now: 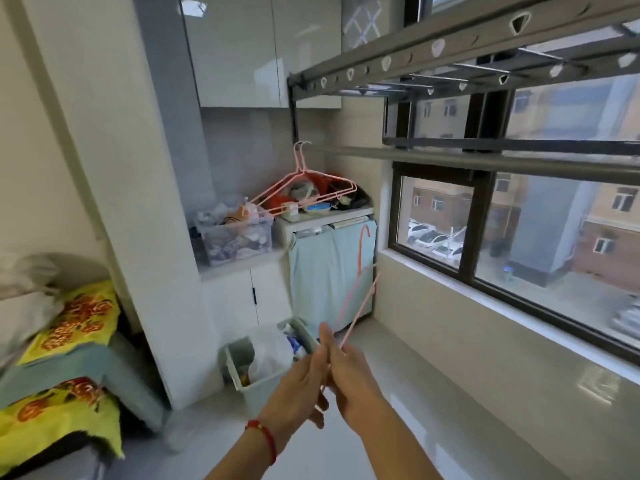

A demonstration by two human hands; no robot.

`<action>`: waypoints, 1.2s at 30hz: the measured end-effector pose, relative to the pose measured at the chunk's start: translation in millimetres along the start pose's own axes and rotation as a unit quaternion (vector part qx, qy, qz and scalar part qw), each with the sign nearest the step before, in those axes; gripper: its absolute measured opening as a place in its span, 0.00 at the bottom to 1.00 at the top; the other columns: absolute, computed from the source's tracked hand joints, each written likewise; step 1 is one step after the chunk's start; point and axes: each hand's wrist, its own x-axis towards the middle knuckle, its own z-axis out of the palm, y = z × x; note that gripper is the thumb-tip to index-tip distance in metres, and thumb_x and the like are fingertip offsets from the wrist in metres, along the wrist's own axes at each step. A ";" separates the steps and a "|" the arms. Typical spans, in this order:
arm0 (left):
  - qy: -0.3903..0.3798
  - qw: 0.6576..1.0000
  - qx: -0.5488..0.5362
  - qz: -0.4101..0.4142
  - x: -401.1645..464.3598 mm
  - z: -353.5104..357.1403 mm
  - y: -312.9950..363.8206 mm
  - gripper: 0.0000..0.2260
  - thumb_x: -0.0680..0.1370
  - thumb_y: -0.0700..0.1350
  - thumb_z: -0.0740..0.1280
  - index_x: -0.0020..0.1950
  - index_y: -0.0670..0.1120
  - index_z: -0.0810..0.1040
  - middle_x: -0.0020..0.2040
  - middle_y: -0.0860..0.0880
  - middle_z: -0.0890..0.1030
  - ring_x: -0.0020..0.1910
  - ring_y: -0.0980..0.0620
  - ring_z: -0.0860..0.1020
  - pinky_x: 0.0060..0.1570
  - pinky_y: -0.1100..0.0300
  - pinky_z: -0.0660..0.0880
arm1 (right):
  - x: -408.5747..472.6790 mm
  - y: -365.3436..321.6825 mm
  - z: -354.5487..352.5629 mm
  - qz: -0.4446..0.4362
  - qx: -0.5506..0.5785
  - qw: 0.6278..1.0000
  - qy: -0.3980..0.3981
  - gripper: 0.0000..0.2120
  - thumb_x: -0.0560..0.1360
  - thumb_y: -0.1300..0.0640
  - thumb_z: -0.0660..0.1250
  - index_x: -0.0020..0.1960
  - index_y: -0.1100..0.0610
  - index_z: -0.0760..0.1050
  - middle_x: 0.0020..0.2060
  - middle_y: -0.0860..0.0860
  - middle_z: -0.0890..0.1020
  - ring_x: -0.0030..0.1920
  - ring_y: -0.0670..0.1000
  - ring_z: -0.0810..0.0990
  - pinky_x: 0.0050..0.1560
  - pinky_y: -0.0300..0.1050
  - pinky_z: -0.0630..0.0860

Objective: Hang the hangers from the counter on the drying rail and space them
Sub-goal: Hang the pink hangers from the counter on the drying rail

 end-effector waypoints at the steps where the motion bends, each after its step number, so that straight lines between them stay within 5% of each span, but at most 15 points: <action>1: 0.011 1.000 -0.010 0.011 19.0 -8.7 6.8 0.25 0.81 0.65 0.56 0.60 0.48 0.82 0.41 0.46 0.79 0.32 0.53 0.75 0.30 0.58 0.74 | 16.4 -11.1 3.6 0.000 0.016 1.000 -0.014 0.27 0.73 0.34 0.68 0.54 0.57 0.82 0.45 0.55 0.87 0.43 0.53 0.85 0.43 0.46 0.80; 5: 0.040 0.997 -0.040 0.053 82.4 -52.0 44.5 0.21 0.84 0.59 0.56 0.54 0.48 0.84 0.39 0.39 0.80 0.26 0.54 0.67 0.26 0.61 0.63 | 75.2 -53.6 13.5 -0.004 0.059 0.997 -0.052 0.25 0.76 0.35 0.65 0.49 0.59 0.81 0.45 0.54 0.86 0.49 0.57 0.85 0.64 0.59 0.76; 12: 0.035 0.993 -0.048 0.100 184.9 -127.5 91.8 0.21 0.84 0.60 0.57 0.56 0.47 0.83 0.48 0.36 0.85 0.29 0.52 0.68 0.25 0.64 0.63 | 159.4 -84.8 21.7 -0.065 0.044 0.997 0.002 0.15 0.78 0.45 0.68 0.58 0.55 0.79 0.55 0.55 0.82 0.53 0.54 0.84 0.56 0.53 0.82; 18: 0.010 0.988 -0.069 0.138 269.1 -193.9 117.5 0.22 0.82 0.63 0.57 0.57 0.51 0.85 0.47 0.37 0.86 0.30 0.53 0.68 0.27 0.64 0.60 | 219.9 -101.3 35.2 -0.094 0.099 0.990 0.037 0.09 0.79 0.57 0.67 0.55 0.60 0.82 0.47 0.58 0.84 0.44 0.57 0.84 0.38 0.47 0.81; 36: -0.131 0.975 -0.053 0.170 458.3 -269.7 144.0 0.19 0.82 0.64 0.58 0.61 0.58 0.84 0.46 0.35 0.85 0.29 0.53 0.68 0.24 0.64 0.61 | 341.7 -146.5 146.2 -0.187 0.042 0.968 0.162 0.08 0.80 0.62 0.65 0.52 0.59 0.83 0.50 0.59 0.84 0.42 0.53 0.83 0.44 0.46 0.79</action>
